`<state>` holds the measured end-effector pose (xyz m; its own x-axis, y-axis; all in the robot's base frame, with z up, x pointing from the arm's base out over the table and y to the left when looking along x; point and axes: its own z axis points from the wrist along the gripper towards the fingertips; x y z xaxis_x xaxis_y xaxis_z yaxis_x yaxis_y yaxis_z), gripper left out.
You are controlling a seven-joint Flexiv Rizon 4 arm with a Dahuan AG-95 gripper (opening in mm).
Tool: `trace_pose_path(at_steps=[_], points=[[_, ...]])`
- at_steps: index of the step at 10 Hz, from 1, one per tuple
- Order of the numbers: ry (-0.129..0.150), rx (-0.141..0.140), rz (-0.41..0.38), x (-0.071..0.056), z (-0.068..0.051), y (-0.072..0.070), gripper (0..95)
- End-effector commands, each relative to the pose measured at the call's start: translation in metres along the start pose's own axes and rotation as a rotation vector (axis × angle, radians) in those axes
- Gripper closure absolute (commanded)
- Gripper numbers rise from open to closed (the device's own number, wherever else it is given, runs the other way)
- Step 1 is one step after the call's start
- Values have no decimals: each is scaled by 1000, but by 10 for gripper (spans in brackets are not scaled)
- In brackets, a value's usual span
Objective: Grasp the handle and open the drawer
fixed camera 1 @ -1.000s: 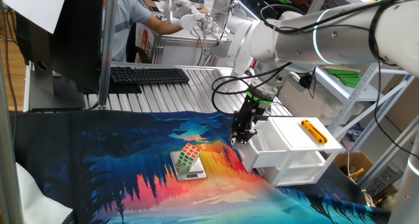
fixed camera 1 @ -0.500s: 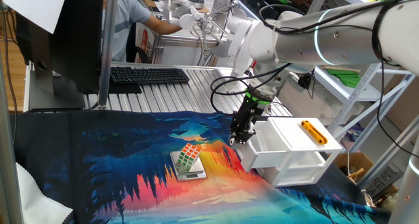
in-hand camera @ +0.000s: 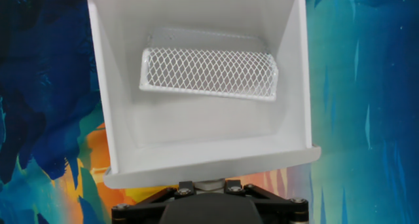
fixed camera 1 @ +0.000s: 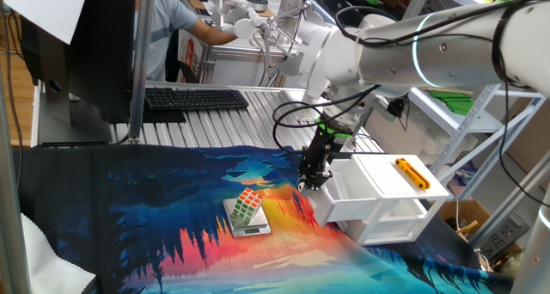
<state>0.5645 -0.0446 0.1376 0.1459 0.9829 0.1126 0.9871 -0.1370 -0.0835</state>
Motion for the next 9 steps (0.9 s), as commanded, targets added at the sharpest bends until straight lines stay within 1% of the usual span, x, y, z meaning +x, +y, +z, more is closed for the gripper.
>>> trace_pose_path(at_steps=[1, 2, 3, 9], points=[[-5, 2, 22, -1, 0, 1, 190], [-6, 1, 23, -1, 0, 1, 190], [-7, 1, 23, -1, 0, 1, 0], [-7, 1, 23, -1, 0, 1, 0]])
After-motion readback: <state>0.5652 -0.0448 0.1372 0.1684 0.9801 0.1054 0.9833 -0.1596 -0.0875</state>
